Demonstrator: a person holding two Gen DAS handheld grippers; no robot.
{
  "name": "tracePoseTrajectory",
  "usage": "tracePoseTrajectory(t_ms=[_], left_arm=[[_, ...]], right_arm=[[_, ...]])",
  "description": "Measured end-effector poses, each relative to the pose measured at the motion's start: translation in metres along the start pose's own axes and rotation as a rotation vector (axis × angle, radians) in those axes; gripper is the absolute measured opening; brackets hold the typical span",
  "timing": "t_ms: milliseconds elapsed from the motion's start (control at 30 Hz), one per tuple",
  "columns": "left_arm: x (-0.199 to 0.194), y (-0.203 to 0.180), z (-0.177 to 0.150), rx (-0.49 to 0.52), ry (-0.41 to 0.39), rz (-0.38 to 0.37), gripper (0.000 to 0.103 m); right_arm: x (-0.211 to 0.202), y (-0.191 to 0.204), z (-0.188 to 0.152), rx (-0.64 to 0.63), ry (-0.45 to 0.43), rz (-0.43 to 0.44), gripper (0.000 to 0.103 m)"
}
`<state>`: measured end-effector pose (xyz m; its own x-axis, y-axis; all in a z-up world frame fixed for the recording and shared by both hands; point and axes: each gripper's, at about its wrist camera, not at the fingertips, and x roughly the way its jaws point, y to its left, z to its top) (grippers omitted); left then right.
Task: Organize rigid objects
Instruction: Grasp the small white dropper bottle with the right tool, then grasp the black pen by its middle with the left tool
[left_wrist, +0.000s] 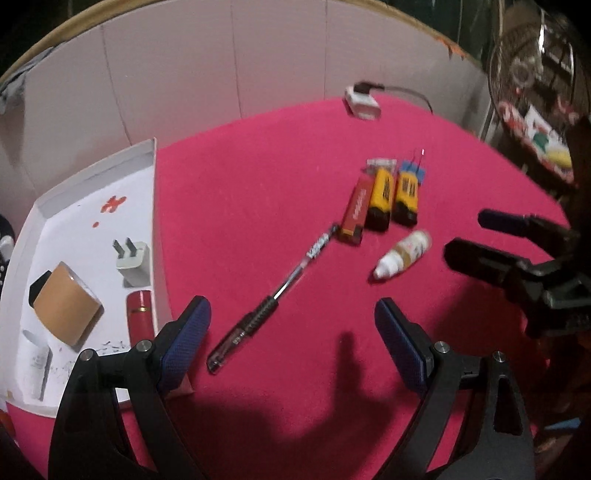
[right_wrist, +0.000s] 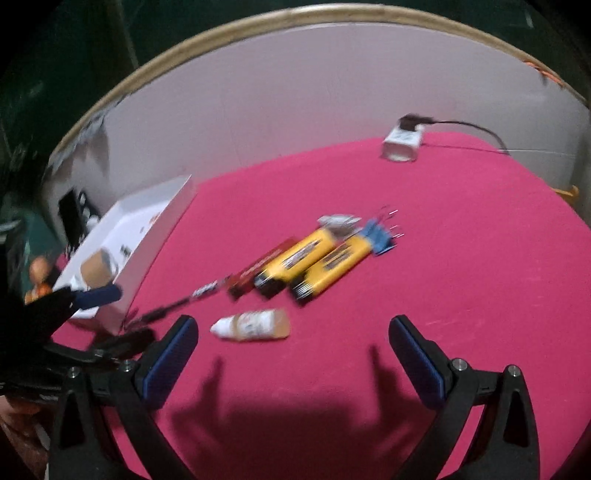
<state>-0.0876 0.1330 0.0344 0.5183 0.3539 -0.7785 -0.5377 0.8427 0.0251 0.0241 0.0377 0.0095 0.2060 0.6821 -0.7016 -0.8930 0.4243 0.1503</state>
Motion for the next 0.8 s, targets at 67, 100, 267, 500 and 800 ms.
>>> tracePoseTrajectory(t_ms=[67,100,267,500,800], left_arm=[[0.003,0.001,-0.002,0.011,0.016,0.013,0.091],[0.004,0.002,-0.002,0.012,0.022,0.018,0.091],[0.011,0.008,-0.004,0.012,0.04,0.021,0.091],[0.025,0.002,0.001,0.061,0.069,0.001,0.091],[0.029,-0.002,0.002,0.06,0.091,-0.062,0.09]], right_arm=[[0.01,0.01,0.001,-0.021,0.028,0.009,0.097],[0.013,0.014,0.0,-0.027,0.039,0.01,0.095],[0.037,0.022,0.003,-0.038,0.096,-0.039,0.077],[0.037,0.018,-0.002,-0.073,0.091,-0.041,0.063],[0.005,-0.041,-0.013,0.036,0.056,-0.064,0.063]])
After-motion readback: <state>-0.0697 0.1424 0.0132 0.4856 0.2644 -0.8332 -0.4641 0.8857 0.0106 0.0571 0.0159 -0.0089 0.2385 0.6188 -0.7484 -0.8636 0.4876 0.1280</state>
